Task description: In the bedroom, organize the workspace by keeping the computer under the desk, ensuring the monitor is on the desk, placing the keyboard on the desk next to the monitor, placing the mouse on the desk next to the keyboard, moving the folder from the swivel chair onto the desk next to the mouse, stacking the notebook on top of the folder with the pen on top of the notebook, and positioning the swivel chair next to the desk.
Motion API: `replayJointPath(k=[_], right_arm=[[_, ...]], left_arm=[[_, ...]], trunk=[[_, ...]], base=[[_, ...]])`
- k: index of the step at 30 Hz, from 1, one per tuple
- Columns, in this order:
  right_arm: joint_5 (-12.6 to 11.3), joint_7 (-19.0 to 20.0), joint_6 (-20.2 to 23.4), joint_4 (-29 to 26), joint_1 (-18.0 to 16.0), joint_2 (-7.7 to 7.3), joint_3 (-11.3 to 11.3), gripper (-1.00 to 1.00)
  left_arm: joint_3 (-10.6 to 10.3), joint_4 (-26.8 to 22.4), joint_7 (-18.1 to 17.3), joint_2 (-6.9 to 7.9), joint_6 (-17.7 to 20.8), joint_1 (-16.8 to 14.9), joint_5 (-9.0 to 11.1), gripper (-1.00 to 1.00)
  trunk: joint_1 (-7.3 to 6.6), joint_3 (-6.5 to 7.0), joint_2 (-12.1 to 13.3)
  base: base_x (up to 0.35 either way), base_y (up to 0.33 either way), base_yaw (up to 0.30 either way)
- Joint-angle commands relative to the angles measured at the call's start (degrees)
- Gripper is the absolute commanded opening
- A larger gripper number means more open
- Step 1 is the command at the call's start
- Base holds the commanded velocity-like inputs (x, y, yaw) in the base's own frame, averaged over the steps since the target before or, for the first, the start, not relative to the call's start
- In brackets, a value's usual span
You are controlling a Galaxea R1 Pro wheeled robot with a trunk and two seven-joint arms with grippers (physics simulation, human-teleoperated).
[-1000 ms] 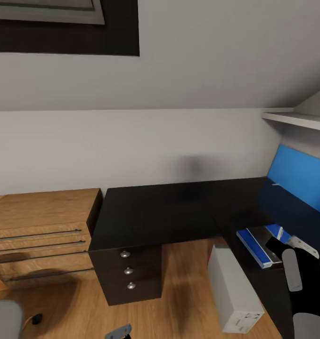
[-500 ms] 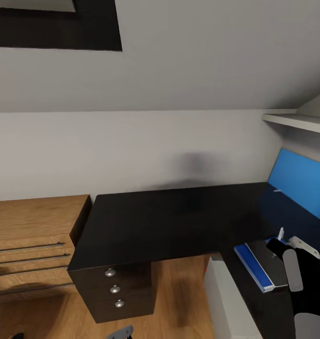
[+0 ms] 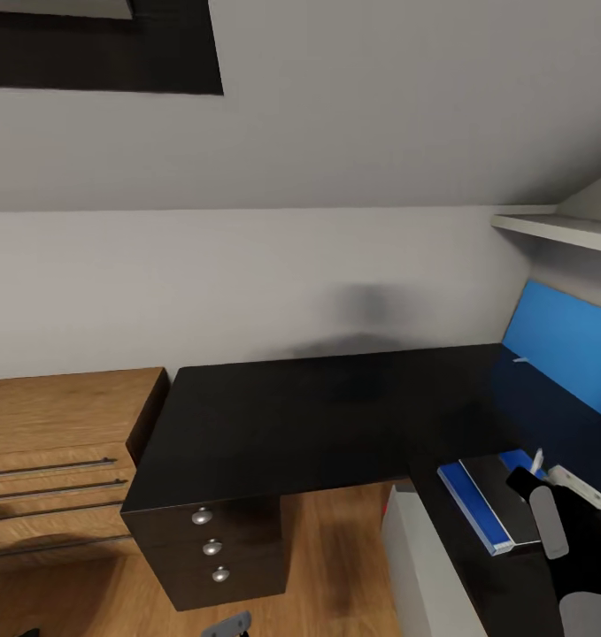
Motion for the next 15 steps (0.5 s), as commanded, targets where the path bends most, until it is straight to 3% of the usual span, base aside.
replayJointPath(k=[1,15], right_arm=[[-0.7,-0.5,0.0,0.2,0.0,-0.06,0.1,-1.0],[-0.7,-0.4,-1.1,5.5,-0.3,-0.25,2.4,-1.0]], left_arm=[[-0.5,0.0,0.3,0.04,-0.3,-0.1,0.5,1.0],[-0.5,0.0,0.3,0.04,-0.3,-0.1,0.5,1.0]], trunk=[[0.01,-0.07,-0.1],[0.01,-0.07,-0.1]], base=[[0.0,0.0,0.0],[0.0,0.0,0.0]])
